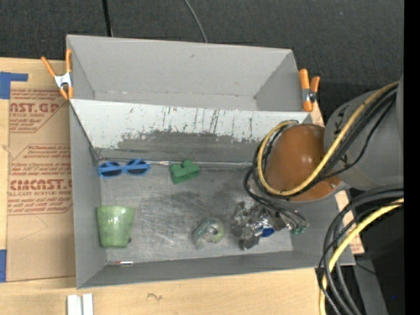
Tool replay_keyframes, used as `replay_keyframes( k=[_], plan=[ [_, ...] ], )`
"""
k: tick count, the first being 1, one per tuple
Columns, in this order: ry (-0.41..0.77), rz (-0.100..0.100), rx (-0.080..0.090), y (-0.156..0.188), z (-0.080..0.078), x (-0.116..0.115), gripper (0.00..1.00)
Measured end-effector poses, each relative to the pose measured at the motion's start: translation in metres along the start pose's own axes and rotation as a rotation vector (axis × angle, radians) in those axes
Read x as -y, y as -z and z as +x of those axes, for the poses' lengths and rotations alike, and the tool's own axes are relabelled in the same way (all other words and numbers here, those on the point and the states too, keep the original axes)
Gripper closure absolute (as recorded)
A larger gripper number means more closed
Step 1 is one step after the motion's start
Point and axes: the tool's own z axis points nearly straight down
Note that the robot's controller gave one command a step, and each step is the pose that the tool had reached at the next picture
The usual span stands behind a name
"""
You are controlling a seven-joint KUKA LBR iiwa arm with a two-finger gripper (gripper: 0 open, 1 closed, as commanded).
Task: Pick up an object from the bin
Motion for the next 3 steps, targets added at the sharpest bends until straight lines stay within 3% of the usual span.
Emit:
replay_keyframes(
  k=[1,2,3],
  plan=[
    [-0.002,0.001,0.000,0.000,0.000,0.001,1.00],
    [-0.006,-0.005,-0.002,0.003,-0.017,-0.070,1.00],
    [-0.012,0.004,0.016,0.006,-0.020,-0.064,0.00]
  ],
)
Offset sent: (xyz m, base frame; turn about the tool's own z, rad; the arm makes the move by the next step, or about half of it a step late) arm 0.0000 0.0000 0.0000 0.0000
